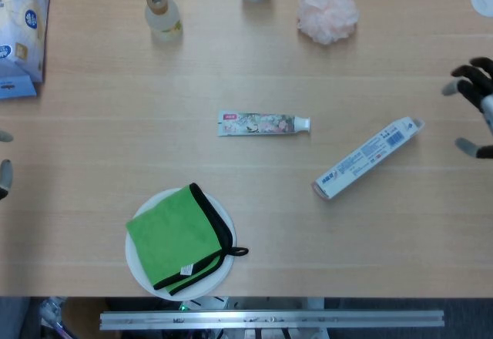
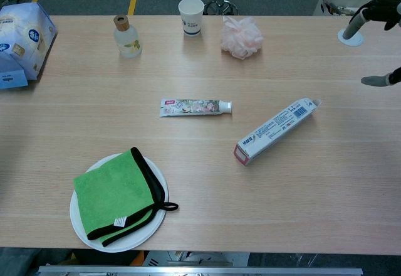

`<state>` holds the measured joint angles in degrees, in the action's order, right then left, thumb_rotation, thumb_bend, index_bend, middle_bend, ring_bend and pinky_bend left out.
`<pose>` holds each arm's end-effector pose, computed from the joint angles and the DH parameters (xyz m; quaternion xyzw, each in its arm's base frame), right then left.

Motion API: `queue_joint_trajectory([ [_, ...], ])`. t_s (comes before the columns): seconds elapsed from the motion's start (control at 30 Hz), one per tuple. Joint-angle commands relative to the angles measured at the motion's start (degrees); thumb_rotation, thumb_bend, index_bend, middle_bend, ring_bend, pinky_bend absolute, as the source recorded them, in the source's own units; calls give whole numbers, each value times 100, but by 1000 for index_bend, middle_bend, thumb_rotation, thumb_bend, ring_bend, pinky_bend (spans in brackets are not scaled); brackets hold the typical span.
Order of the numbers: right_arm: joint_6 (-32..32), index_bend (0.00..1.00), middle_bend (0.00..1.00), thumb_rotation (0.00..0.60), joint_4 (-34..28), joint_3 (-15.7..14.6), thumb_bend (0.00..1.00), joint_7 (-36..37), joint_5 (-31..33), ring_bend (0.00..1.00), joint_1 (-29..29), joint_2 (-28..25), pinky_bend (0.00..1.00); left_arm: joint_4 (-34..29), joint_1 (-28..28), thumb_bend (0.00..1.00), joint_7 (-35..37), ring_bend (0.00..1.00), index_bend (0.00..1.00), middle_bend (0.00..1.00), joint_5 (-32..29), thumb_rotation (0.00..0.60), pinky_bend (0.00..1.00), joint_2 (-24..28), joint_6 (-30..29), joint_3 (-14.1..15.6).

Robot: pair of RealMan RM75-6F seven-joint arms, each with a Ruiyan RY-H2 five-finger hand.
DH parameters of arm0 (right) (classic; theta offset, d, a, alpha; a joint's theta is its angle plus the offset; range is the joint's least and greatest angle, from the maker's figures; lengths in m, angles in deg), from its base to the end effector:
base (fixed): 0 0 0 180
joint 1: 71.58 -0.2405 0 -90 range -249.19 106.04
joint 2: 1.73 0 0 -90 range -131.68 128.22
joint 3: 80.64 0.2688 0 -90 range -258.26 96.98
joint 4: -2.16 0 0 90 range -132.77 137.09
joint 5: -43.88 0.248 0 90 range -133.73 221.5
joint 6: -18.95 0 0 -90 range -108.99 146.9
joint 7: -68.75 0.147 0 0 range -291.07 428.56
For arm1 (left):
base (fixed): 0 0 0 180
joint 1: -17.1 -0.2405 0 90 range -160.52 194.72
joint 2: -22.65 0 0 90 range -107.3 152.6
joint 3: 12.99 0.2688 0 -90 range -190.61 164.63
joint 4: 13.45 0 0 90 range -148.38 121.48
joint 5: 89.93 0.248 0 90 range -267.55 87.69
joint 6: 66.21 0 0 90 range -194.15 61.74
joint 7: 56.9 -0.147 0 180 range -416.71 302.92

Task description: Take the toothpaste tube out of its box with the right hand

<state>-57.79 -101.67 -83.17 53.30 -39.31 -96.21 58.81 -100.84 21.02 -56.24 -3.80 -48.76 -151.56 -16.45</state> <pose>-0.2452 -0.2551 0.1007 0.7231 -0.3007 0.3631 0.5047 -0.3431 0.1855 0.0963 -0.5775 -0.4045 -0.4042 0.5827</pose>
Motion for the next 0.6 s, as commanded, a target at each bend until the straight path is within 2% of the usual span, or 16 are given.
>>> queue_joint_trajectory([
  [0.03,-342,366,304,600,-203,-212,0,-81,-98,198,423,-156,360,3,80,432,-30,297,377,364,22,600,479,-34,86,-9],
  [0.2,-622,395,306,600,-294,-328,0,-287,-80,199,848,-140,361,36,171,432,-17,297,377,364,35,600,479,-80,161,-18],
  [0.27,-913,399,310,600,-199,-348,0,-477,-68,200,1096,-18,360,91,167,432,57,296,377,364,43,600,479,-139,83,-48],
  [0.4,-1345,411,325,600,8,-245,0,-522,-91,211,1439,275,361,202,199,432,196,297,377,363,33,600,479,-210,52,-85],
  [0.6,-1455,414,325,600,170,-32,0,-258,0,213,1618,464,360,261,224,432,282,296,377,363,-103,600,479,-222,144,-101],
])
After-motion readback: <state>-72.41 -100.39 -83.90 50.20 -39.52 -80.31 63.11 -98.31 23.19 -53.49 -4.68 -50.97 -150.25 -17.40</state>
